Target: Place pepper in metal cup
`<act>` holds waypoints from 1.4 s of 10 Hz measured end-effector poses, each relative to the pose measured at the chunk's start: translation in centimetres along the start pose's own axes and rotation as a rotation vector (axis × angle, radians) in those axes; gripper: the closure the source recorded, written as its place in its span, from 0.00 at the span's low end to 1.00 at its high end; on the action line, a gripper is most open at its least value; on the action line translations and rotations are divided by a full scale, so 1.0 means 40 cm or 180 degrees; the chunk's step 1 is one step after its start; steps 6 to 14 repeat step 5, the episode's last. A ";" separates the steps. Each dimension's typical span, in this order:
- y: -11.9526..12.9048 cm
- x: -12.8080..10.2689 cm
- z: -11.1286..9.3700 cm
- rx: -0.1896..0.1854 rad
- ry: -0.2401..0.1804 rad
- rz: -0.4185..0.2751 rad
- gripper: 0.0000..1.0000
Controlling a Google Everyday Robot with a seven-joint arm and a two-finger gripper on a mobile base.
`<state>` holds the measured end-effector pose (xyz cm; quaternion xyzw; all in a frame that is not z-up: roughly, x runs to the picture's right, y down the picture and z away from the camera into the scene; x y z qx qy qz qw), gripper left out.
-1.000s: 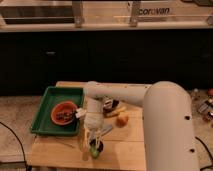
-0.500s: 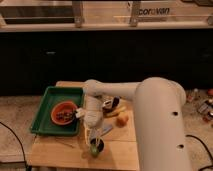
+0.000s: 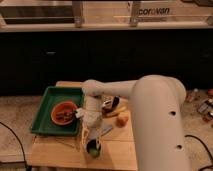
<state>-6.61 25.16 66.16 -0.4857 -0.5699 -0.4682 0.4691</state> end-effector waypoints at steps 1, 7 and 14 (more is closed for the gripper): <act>0.000 -0.002 0.000 0.0014 0.0002 -0.0008 0.20; -0.009 -0.018 -0.016 0.0022 0.0113 -0.0051 0.20; -0.009 -0.018 -0.016 0.0022 0.0113 -0.0051 0.20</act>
